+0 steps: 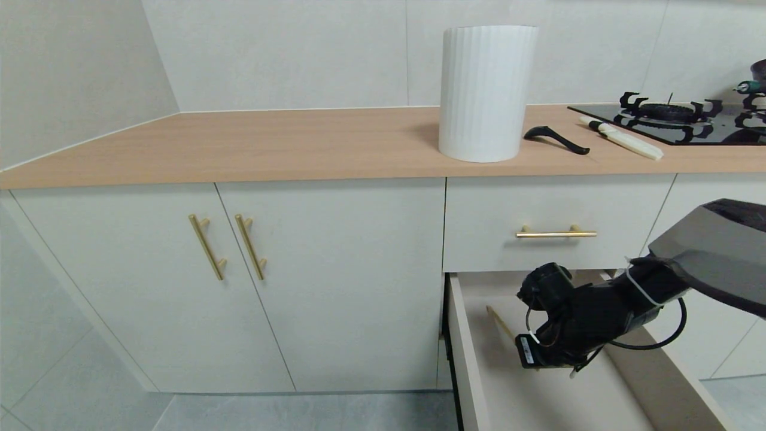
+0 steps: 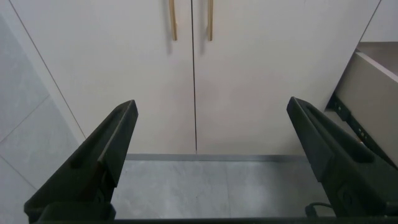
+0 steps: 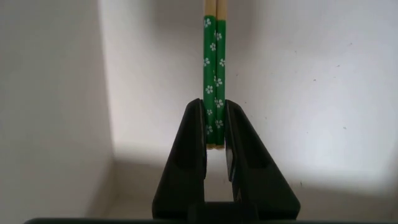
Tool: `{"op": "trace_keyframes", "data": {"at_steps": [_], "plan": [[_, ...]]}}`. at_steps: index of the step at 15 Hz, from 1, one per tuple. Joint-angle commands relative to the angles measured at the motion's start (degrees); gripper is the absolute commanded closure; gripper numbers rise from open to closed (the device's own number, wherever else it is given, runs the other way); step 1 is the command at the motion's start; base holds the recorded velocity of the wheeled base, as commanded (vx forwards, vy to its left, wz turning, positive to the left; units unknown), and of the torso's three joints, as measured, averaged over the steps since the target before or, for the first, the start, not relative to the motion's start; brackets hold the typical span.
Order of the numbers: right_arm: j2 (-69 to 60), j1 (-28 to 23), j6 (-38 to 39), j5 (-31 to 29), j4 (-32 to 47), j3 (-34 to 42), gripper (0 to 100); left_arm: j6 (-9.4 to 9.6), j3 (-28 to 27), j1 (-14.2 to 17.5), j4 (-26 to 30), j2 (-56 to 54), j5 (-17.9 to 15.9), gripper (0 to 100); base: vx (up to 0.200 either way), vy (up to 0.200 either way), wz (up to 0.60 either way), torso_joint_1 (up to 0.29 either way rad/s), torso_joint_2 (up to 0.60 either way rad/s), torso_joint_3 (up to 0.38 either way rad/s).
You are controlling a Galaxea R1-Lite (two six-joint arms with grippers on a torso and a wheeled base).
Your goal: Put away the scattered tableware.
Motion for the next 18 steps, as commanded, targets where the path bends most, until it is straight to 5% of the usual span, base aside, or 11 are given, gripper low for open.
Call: {"op": "trace_keyframes", "data": {"at_steps": [1, 8, 9, 18], "plan": [[3.57, 0.09, -0.17, -0.67, -1.38, 0.08, 100, -0.02, 0.00, 0.04, 0.00, 0.00, 0.03, 0, 0.000, 0.000, 0.00, 0.000, 0.00, 0.000], [4.27, -0.09, -0.17, -0.85, -2.53, -0.09, 100, -0.02, 0.00, 0.04, 0.00, 0.00, 0.03, 0, 0.000, 0.000, 0.00, 0.000, 0.00, 0.000], [4.27, -0.09, -0.17, -0.85, -2.53, -0.09, 0, -0.02, 0.00, -0.04, 0.00, 0.00, 0.03, 0, 0.000, 0.000, 0.00, 0.000, 0.00, 0.000], [-1.88, -0.09, -0.17, -0.32, -2.00, 1.84, 0, -0.02, 0.00, -0.04, 0.00, 0.00, 0.03, 0, 0.000, 0.000, 0.00, 0.000, 0.00, 0.000]]}}
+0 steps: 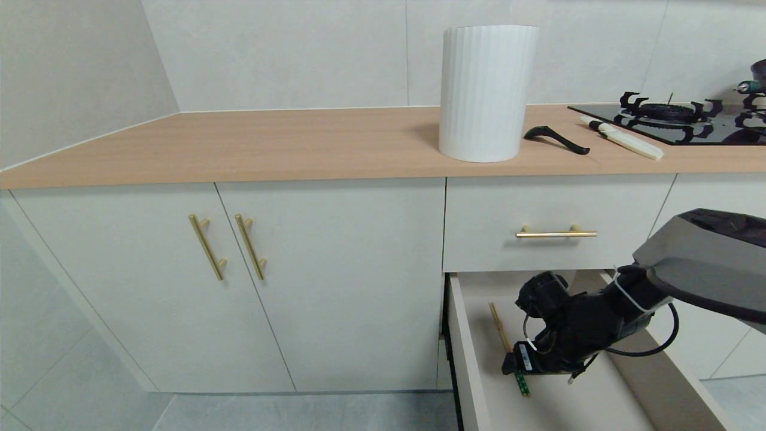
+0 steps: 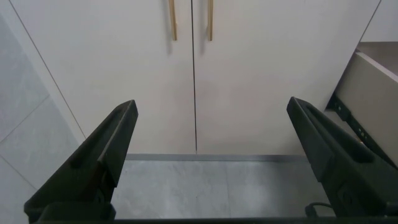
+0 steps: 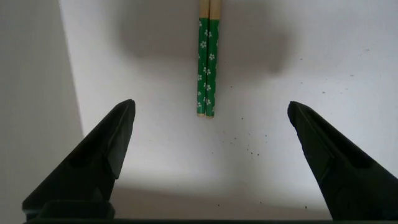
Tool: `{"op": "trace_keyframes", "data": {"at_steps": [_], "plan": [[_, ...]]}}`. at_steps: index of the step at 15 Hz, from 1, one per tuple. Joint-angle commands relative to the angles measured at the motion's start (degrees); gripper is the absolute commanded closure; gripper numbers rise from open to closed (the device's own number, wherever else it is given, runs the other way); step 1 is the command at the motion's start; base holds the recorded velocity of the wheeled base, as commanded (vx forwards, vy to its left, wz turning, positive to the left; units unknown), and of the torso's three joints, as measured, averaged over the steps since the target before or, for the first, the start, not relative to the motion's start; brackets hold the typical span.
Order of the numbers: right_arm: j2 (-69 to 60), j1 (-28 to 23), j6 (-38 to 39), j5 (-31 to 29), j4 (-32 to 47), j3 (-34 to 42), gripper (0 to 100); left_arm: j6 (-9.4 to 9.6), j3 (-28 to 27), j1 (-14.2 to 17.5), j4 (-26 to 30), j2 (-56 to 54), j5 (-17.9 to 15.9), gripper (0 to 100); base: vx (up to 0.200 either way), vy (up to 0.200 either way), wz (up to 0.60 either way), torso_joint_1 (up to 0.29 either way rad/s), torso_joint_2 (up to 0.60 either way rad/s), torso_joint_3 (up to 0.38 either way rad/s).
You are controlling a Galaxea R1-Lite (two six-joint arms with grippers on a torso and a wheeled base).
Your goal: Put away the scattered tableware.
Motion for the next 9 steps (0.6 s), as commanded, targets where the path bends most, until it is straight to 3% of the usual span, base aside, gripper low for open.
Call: {"op": "trace_keyframes", "data": {"at_steps": [1, 9], "plan": [[-6.54, 0.11, -0.16, 0.24, 0.00, 1.98, 0, -0.03, 0.00, 0.00, 0.00, 0.00, 0.02, 0, 0.000, 0.000, 0.00, 0.000, 0.00, 0.000], [-34.05, -1.56, -7.89, -0.20, 0.00, 8.66, 0, -0.03, 0.00, 0.09, 0.00, 0.00, 0.02, 0, 0.000, 0.000, 0.00, 0.000, 0.00, 0.000]]}}
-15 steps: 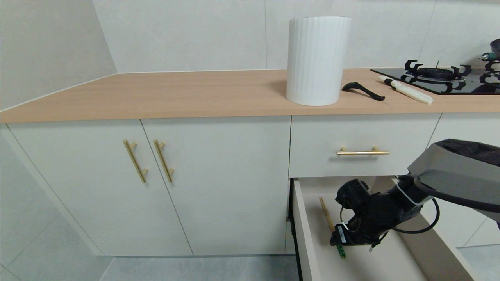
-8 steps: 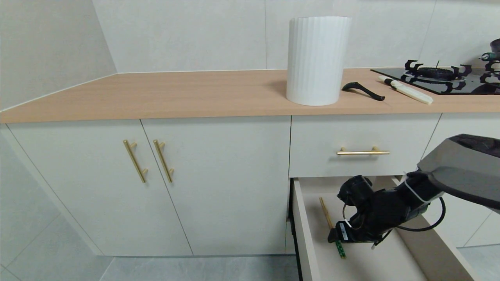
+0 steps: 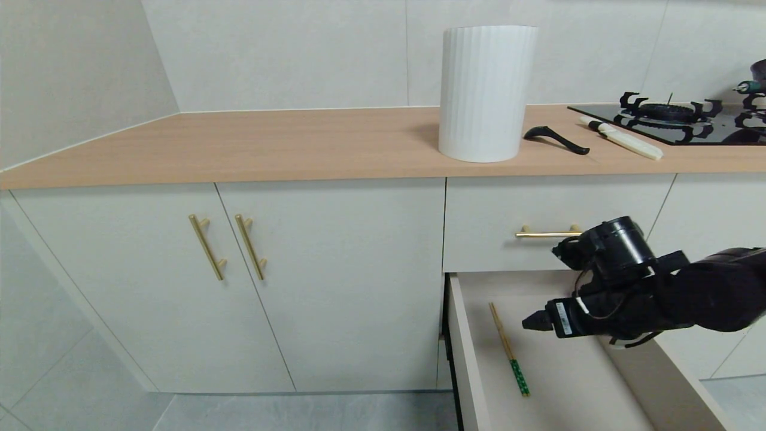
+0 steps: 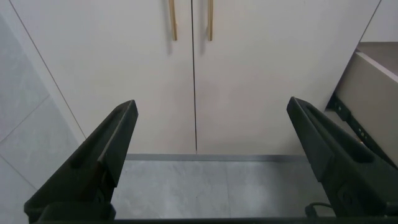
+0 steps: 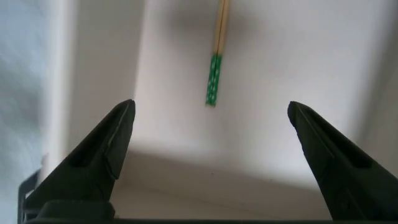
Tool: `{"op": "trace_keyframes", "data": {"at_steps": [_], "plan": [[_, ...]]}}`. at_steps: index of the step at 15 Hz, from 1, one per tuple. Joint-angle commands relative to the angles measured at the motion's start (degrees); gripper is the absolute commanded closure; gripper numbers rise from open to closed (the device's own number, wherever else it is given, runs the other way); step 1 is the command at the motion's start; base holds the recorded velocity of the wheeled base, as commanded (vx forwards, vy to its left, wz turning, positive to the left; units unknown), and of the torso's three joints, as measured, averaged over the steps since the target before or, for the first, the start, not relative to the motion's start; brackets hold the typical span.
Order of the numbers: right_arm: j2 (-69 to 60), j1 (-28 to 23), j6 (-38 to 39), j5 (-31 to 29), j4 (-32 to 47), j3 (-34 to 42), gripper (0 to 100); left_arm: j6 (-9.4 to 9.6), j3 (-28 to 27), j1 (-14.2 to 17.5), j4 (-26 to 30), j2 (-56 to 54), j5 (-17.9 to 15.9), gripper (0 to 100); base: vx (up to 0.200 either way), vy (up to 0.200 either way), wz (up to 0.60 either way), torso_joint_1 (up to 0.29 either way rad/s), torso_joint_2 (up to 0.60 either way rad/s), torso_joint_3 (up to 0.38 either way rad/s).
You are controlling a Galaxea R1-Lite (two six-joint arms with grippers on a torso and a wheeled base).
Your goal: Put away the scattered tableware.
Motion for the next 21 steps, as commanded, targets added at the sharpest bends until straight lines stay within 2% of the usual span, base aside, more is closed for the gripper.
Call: {"op": "trace_keyframes", "data": {"at_steps": [1, 6, 10, 21], "plan": [[-11.28, -1.62, -2.41, 0.07, -0.17, 1.55, 0, -0.03, 0.00, 0.04, 0.00, 0.00, 0.02, 0, 0.000, 0.000, 0.00, 0.000, 0.00, 0.000], [-14.09, -2.05, -3.37, -0.10, -0.17, 2.08, 0, -0.03, 0.00, -0.04, 0.00, 0.00, 0.02, 0, 0.000, 0.000, 0.00, 0.000, 0.00, 0.000], [-14.09, -2.05, -4.25, -0.10, -0.26, 2.61, 0, -0.03, 0.00, -0.04, 0.00, 0.00, 0.02, 0, 0.000, 0.000, 0.00, 0.050, -0.23, -0.226], [-13.83, -1.97, -5.04, -0.10, -0.52, 3.40, 0, -0.03, 0.00, -0.04, 0.00, 0.00, 0.02, 0, 0.000, 0.000, 0.00, 0.189, -0.48, -0.287]]}}
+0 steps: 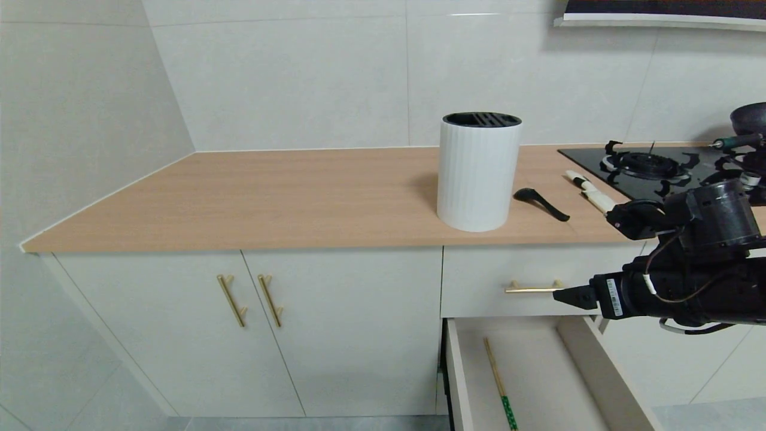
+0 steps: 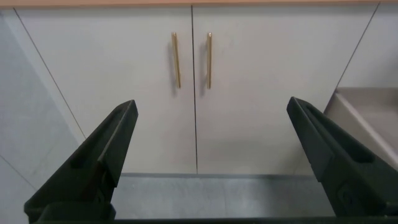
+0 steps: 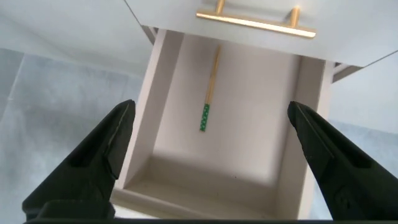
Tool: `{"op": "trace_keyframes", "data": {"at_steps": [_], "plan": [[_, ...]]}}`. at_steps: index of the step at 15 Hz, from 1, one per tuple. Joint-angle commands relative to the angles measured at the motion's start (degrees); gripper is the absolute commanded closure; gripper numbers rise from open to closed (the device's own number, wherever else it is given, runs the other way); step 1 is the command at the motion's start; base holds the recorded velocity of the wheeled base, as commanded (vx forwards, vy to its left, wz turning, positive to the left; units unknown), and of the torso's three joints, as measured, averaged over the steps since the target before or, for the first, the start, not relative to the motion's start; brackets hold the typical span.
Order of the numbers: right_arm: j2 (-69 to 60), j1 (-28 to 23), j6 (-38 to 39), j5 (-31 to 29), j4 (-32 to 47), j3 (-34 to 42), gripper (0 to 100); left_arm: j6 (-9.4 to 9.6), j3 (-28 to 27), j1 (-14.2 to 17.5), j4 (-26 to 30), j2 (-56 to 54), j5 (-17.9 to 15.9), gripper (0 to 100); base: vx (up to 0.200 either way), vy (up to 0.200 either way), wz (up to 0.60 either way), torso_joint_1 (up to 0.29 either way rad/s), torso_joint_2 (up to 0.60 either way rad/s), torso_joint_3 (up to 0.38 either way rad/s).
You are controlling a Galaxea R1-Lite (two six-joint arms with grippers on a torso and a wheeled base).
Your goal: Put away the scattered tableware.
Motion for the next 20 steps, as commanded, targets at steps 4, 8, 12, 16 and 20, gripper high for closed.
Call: {"op": "trace_keyframes", "data": {"at_steps": [4, 8, 12, 16, 20], "plan": [[0.49, 0.21, -0.03, -0.02, -0.04, 0.06, 0, -0.03, 0.00, 0.04, 0.00, 0.00, 0.03, 0, 0.000, 0.000, 0.00, 0.212, -0.49, -0.287], [4.62, -2.43, -3.90, 0.33, -5.57, -4.07, 0, -0.03, 0.00, -0.04, 0.00, 0.00, 0.03, 0, 0.000, 0.000, 0.00, 0.087, -0.19, -0.104], [17.36, -9.28, -8.56, 3.94, -8.47, -18.84, 0, -0.03, 0.00, 0.04, 0.00, 0.00, 0.03, 0, 0.000, 0.000, 0.00, 0.000, 0.00, 0.000], [26.42, -12.54, -12.95, 9.48, -8.65, -28.33, 0, -0.03, 0.00, 0.04, 0.00, 0.00, 0.03, 0, 0.000, 0.000, 0.00, 0.000, 0.00, 0.000], [32.66, -14.29, -14.01, 14.22, -11.64, -31.23, 0, -0.03, 0.00, -0.04, 0.00, 0.00, 0.03, 0, 0.000, 0.000, 0.00, 0.000, 0.00, 0.000]]}}
